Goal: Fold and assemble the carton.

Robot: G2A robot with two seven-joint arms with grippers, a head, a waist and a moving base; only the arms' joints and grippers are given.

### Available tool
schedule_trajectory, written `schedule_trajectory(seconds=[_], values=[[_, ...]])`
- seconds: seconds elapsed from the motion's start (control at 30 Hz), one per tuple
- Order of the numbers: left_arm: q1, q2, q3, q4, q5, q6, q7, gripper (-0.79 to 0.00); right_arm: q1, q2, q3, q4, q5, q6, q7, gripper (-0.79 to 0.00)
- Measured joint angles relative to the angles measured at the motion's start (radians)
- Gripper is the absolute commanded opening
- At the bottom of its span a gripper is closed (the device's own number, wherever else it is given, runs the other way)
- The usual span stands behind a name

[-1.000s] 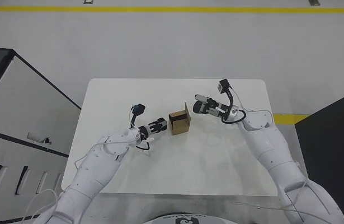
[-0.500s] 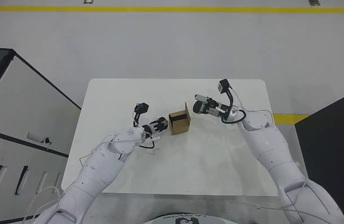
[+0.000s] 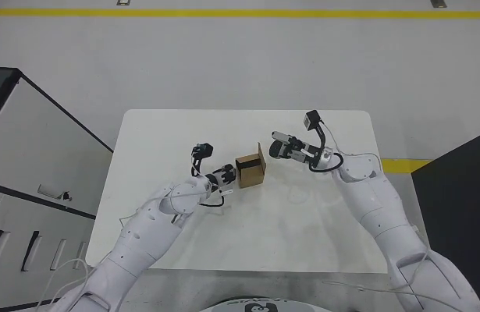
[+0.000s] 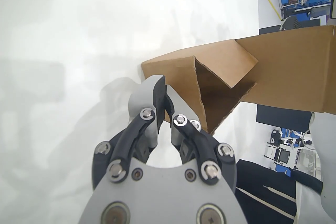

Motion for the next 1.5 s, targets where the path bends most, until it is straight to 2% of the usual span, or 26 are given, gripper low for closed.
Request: schedule_trajectory(seconds=[0.3, 0.63, 0.73, 1.03, 1.27, 1.5], values=[[0.0, 0.0, 0.0, 0.0, 0.001, -0.001, 0.0, -0.785, -0.003, 0.0, -0.006, -0.024, -0.017, 0.011, -0.006, 0.0], [0.0, 0.0, 0.0, 0.0, 0.001, -0.001, 0.0, -0.785, 0.102, 0.026, -0.027, -0.143, -0.261, 0.258, 0.149, 0.0], [0.0, 0.0, 0.0, 0.0, 0.001, -0.001, 0.0, -0.785, 0.119, 0.032, -0.035, -0.171, -0.335, 0.283, 0.188, 0.0], [0.0, 0.0, 0.0, 0.0, 0.001, -0.001, 0.0, -0.785, 0.107, 0.032, -0.031, -0.184, -0.3, 0.28, 0.183, 0.0], [0.0, 0.0, 0.0, 0.0, 0.001, -0.001, 0.0, -0.785, 0.14, 0.048, -0.023, -0.186, -0.305, 0.404, 0.354, 0.0], [0.0, 0.0, 0.0, 0.0, 0.001, -0.001, 0.0, -0.785, 0.136, 0.048, -0.023, -0.191, -0.312, 0.403, 0.343, 0.0]])
